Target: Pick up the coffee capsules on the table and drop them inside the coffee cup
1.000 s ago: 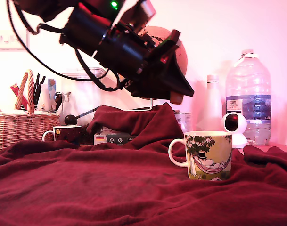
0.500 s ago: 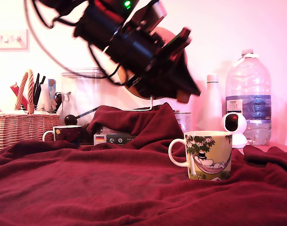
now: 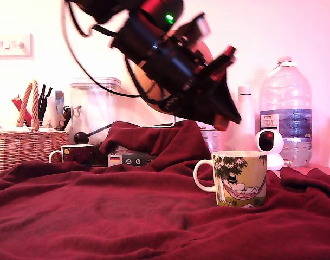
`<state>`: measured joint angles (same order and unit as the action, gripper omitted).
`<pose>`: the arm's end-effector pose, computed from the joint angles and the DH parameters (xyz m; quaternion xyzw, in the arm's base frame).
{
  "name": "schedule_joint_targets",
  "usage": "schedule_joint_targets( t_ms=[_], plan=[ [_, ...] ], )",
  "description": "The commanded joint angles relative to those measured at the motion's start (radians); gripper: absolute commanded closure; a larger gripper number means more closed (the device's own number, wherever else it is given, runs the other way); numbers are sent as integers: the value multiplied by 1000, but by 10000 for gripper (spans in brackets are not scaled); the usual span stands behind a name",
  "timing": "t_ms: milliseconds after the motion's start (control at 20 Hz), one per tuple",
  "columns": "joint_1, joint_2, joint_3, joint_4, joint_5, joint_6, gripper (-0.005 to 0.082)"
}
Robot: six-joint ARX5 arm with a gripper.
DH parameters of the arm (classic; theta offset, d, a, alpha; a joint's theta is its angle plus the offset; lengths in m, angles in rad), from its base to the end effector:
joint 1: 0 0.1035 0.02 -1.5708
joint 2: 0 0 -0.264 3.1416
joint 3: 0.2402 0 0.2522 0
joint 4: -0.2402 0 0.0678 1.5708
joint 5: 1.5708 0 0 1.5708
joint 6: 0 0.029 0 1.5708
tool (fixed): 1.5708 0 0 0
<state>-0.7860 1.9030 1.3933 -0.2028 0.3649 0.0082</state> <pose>0.2902 -0.3052 0.2239 0.0761 0.3390 -0.5114 0.7860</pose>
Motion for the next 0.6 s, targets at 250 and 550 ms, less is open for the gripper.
schedule_joint_targets(
  t_ms=[250, 550],
  plan=[
    [-18, 123, 133, -120, 0, 37, 571],
    [-27, 135, 135, -119, -13, 46, 571]
  ],
)
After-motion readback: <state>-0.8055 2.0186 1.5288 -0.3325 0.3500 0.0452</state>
